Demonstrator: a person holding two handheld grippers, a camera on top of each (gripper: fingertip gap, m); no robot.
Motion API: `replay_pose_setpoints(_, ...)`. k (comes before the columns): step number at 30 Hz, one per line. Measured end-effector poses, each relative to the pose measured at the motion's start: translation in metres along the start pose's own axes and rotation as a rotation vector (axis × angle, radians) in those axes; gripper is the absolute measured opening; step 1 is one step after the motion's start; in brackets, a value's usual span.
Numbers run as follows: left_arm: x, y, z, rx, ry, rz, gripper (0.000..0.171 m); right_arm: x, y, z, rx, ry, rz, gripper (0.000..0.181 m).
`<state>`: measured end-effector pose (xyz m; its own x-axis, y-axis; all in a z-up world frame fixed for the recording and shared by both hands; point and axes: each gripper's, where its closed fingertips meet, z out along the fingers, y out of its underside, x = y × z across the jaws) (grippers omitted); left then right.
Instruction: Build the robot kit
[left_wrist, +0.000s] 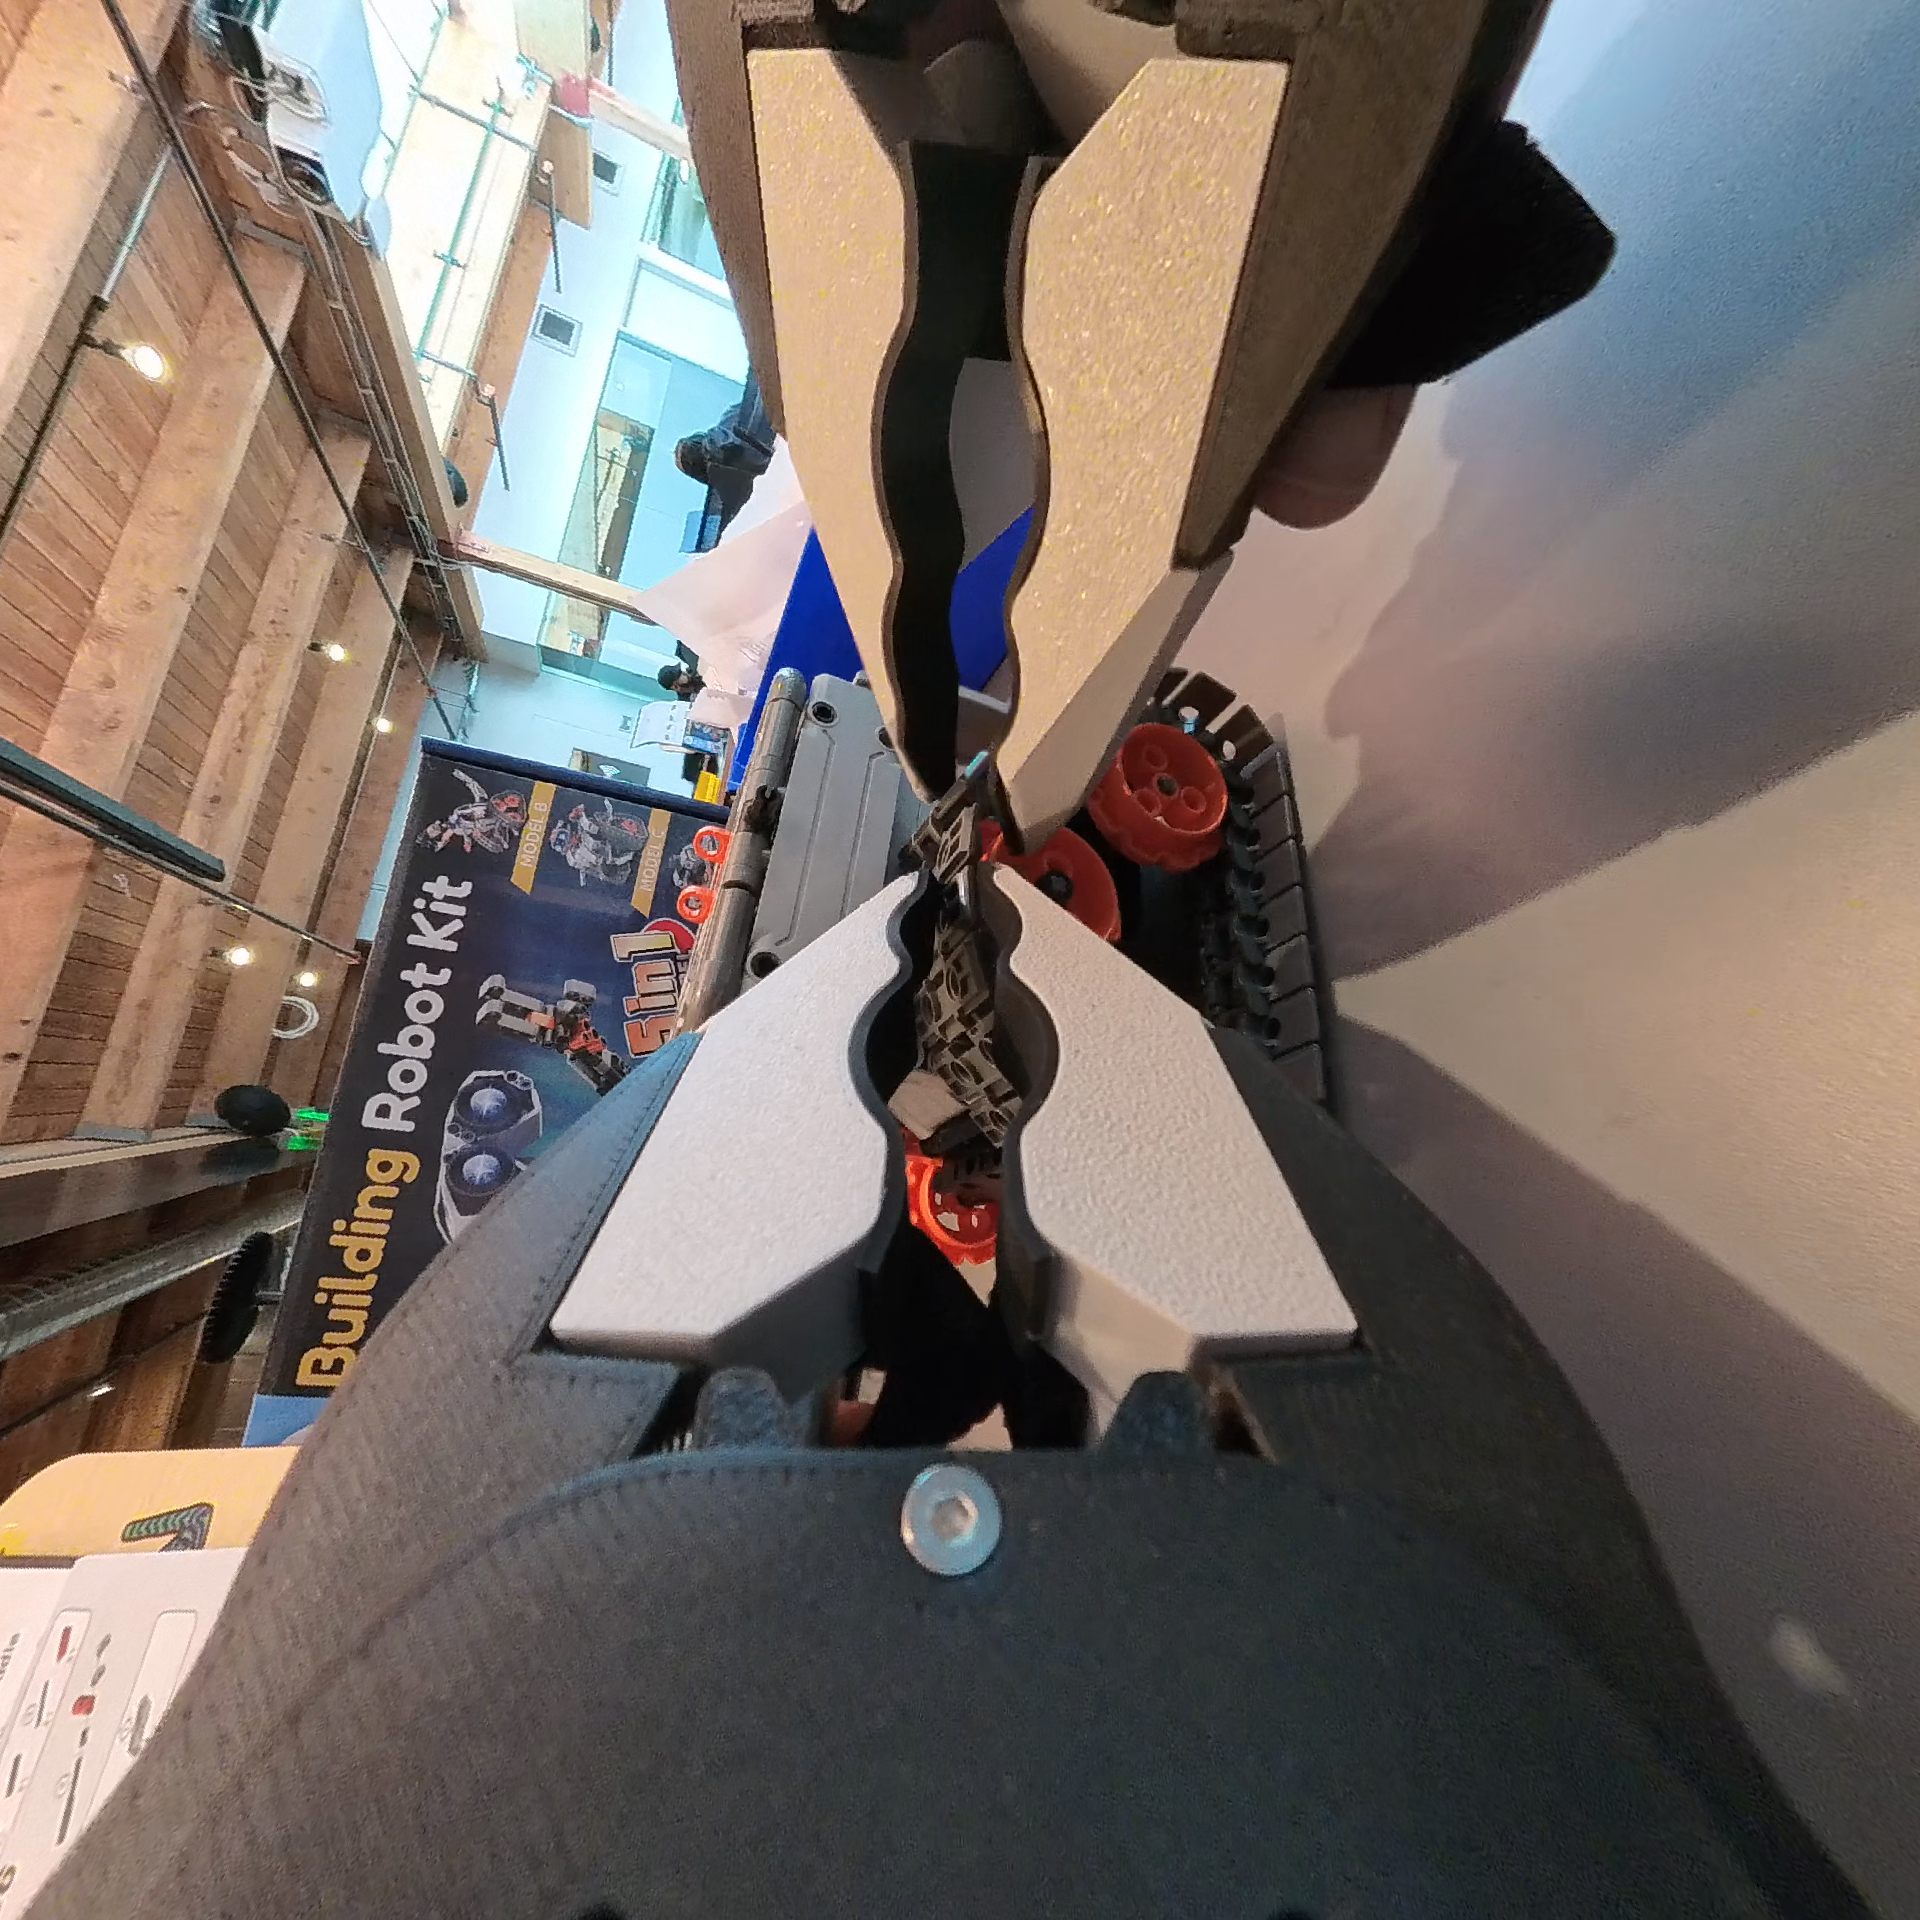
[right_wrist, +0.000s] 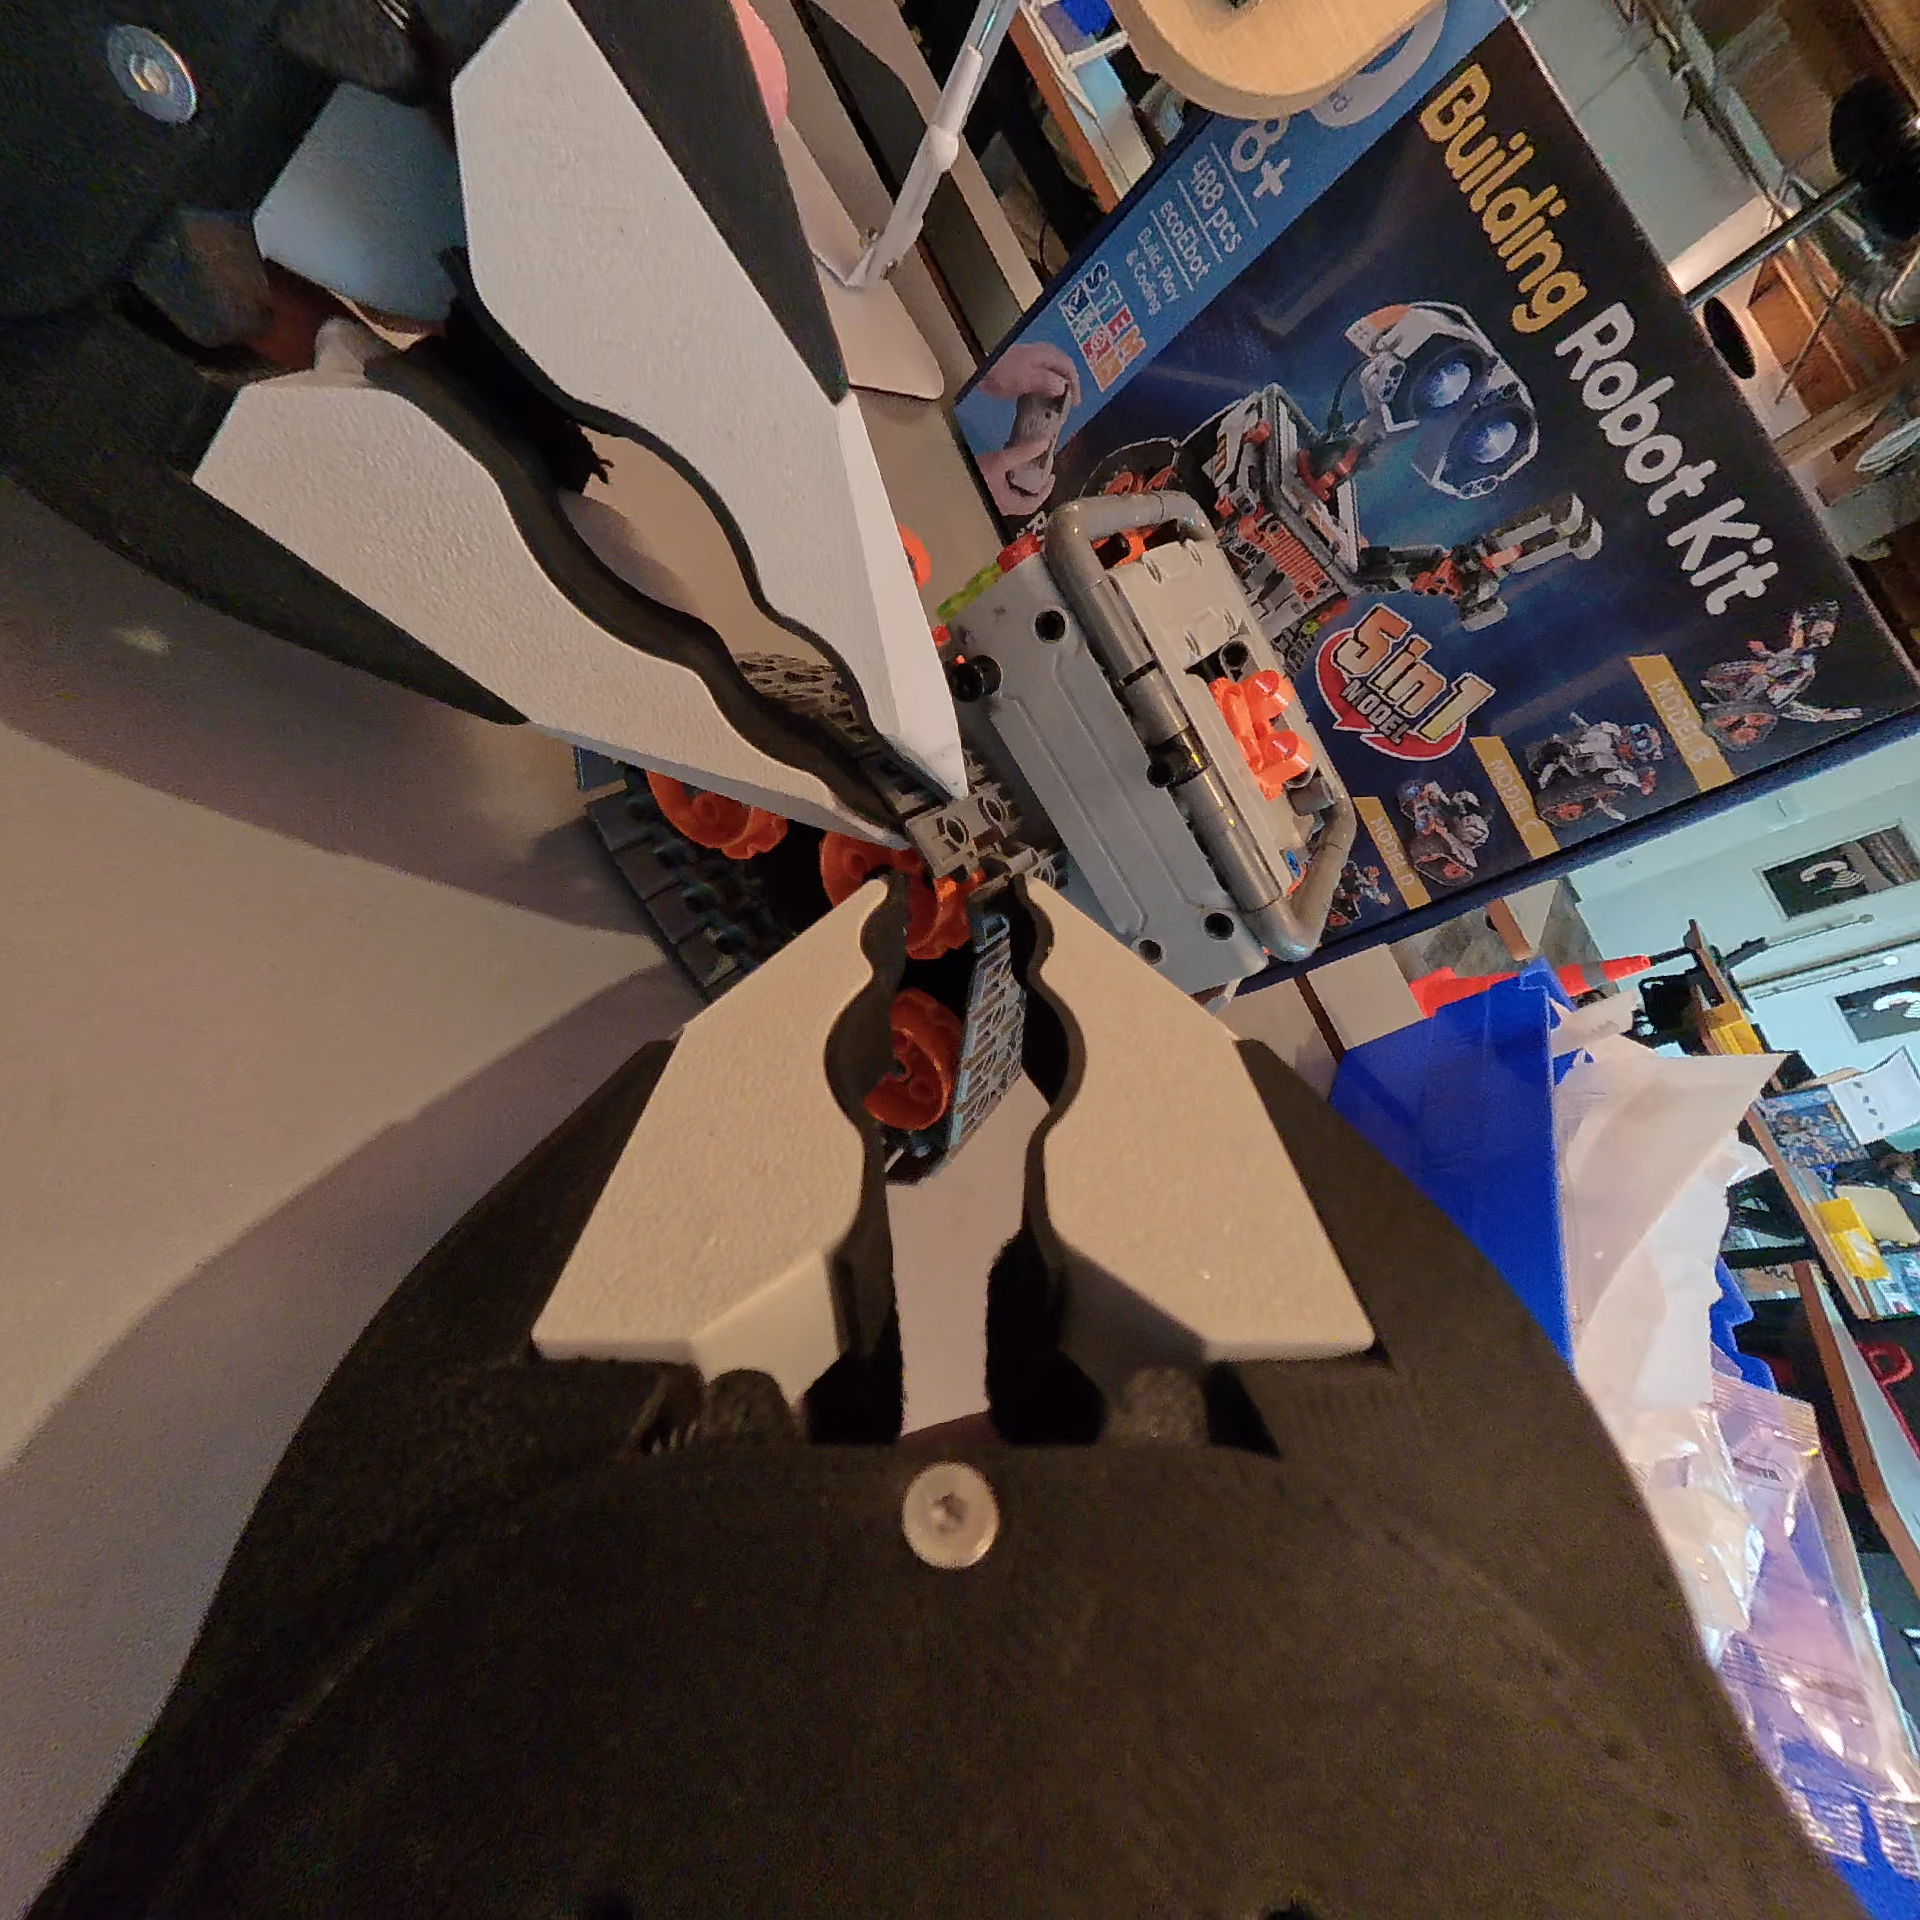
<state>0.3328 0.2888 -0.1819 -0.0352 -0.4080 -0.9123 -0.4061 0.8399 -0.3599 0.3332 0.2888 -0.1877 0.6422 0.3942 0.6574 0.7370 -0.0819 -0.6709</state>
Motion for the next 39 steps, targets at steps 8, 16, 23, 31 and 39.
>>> replay_pose_setpoints(8, 0.0, 0.001, 0.001, -0.002, -0.003, 0.0, 0.006, -0.001, 0.0, 0.002, -0.008, 0.042, -0.013, 0.022)
replay_pose_setpoints(16, -0.002, 0.001, 0.001, -0.002, -0.002, 0.0, 0.006, -0.003, -0.004, 0.006, -0.005, 0.085, -0.022, 0.015)
replay_pose_setpoints(23, -0.001, 0.0, 0.001, 0.004, -0.005, -0.003, 0.006, -0.003, -0.004, 0.005, 0.003, 0.077, -0.02, 0.016)
replay_pose_setpoints(31, 0.0, 0.0, 0.001, 0.005, 0.0, -0.004, 0.007, 0.004, -0.003, -0.004, 0.023, 0.068, -0.012, 0.022)
replay_pose_setpoints(39, 0.001, -0.001, 0.003, 0.0, 0.004, -0.005, 0.006, 0.008, 0.024, 0.004, -0.111, 0.076, -0.005, 0.012)
